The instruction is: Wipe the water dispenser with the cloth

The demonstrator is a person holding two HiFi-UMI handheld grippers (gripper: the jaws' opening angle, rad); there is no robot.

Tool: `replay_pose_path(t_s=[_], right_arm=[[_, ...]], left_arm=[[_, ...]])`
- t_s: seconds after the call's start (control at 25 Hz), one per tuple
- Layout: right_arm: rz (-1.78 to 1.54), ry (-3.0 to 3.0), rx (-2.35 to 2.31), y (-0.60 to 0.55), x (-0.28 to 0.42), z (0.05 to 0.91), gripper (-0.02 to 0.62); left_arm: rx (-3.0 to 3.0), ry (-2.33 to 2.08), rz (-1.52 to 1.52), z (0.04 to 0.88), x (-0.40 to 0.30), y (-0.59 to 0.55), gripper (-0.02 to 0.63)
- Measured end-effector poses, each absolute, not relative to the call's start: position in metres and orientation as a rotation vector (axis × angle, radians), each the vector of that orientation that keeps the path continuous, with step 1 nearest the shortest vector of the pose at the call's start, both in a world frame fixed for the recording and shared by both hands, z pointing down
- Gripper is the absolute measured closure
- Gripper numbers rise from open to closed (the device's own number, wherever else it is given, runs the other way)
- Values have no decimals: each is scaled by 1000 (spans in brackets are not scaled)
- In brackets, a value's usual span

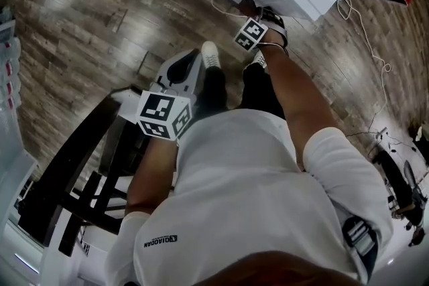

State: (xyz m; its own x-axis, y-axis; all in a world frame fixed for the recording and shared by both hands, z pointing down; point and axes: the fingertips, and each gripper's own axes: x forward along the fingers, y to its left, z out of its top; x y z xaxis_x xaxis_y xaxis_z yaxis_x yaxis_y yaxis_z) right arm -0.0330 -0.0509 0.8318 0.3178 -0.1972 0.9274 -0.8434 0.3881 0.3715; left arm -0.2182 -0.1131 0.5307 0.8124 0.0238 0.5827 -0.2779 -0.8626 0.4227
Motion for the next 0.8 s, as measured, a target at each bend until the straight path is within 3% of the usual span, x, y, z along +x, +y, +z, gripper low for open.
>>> replay_pose_path(t_s=[0.48, 0.8], right_arm=[[639, -1207, 1088, -59, -33, 862, 526], [692, -1279, 1223, -65, -41, 828, 526]], left_arm=[[2466, -266, 824, 538, -238, -122, 606], [2492, -245, 792, 529, -233, -124, 605]])
